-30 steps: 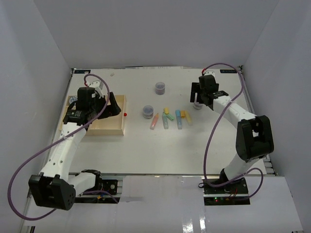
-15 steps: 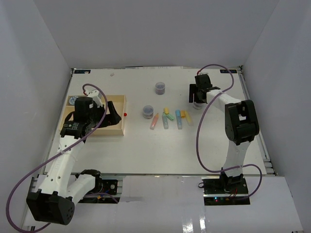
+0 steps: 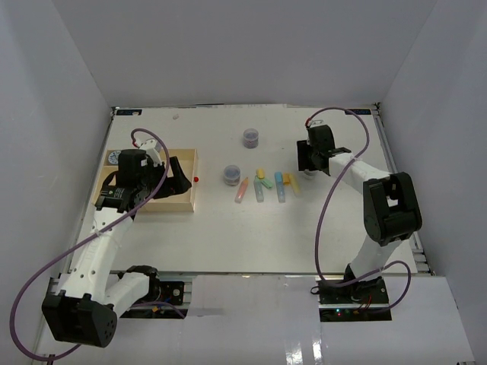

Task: Sort the stationery into containers
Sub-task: Pick up the stationery from the center of the board, then place the stationery at the center of the board.

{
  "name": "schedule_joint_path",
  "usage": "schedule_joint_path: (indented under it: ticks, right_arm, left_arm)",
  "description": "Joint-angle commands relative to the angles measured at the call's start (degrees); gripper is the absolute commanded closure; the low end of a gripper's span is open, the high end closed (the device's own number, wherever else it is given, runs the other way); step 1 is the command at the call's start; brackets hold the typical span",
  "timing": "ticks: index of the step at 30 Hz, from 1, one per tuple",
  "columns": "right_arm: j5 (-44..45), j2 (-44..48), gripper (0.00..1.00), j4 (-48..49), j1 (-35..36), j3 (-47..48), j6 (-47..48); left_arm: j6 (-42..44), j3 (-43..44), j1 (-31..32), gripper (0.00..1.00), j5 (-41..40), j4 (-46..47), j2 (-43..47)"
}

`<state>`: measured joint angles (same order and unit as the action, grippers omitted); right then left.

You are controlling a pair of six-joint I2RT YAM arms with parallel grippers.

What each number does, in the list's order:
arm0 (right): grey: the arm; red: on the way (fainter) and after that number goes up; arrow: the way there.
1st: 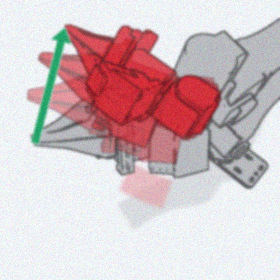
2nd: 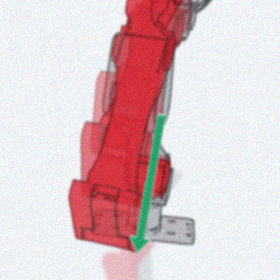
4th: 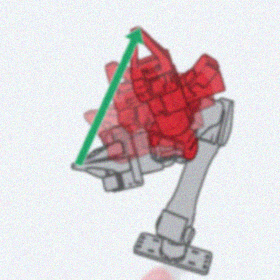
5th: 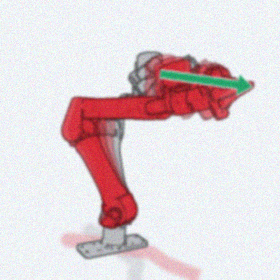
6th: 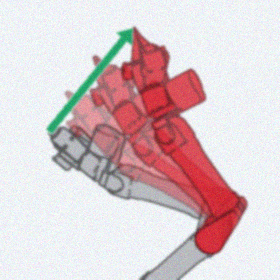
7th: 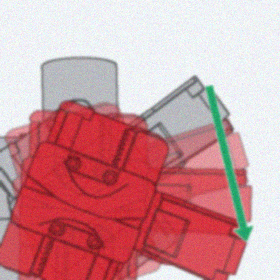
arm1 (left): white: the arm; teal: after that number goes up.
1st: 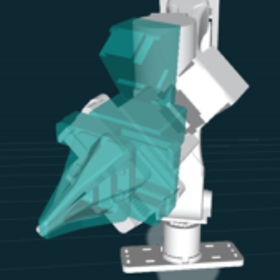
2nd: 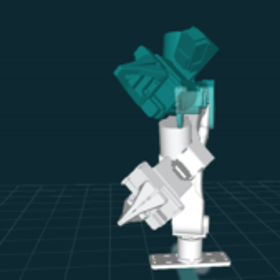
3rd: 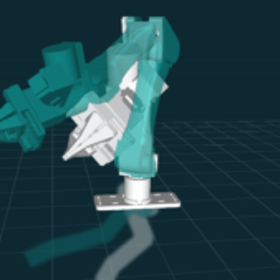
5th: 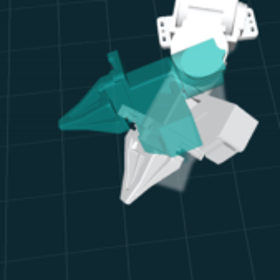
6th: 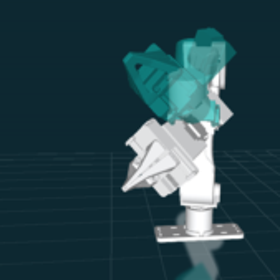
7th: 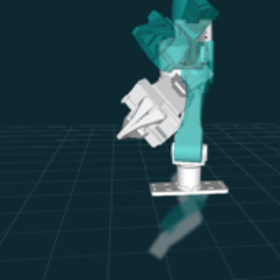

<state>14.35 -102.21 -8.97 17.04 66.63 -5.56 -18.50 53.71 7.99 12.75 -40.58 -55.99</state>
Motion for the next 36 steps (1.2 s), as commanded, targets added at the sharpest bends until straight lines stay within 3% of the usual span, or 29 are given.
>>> schedule_joint_path:
  ticks: [1,7,12,22,25,32,36]
  right_arm:
    - [-3.9,7.5,0.59,2.5,5.0,-2.2,4.0]
    - [-4.1,15.0,0.58,2.3,22.0,-8.4,7.1]
    - [-5.6,14.8,0.57,4.5,35.0,-10.1,6.6]
    - [-8.5,8.4,0.53,8.3,43.2,-10.7,7.1]
    - [-9.7,7.8,0.44,10.2,43.6,-11.4,6.8]
    - [-9.8,11.5,0.05,10.0,44.0,-12.3,6.7]
    - [-7.2,17.3,0.02,9.1,44.0,-12.7,6.6]
  left_arm:
    - [-0.1,3.4,-0.2,0.02,1.0,-1.2,-0.9]
    - [0.5,6.0,-0.1,0.02,-0.8,-2.6,-1.7]
    - [0.9,6.2,-0.1,0.02,-1.2,-3.6,-2.3]
    - [1.0,5.7,-0.1,0.02,-1.9,-5.3,-1.6]
    - [0.0,5.3,-0.1,0.02,-1.0,-5.1,-1.4]
    - [-2.0,5.2,1.7,0.02,-0.9,-4.7,-1.8]
    - [-3.4,5.7,4.8,0.02,-1.5,-4.2,-2.8]
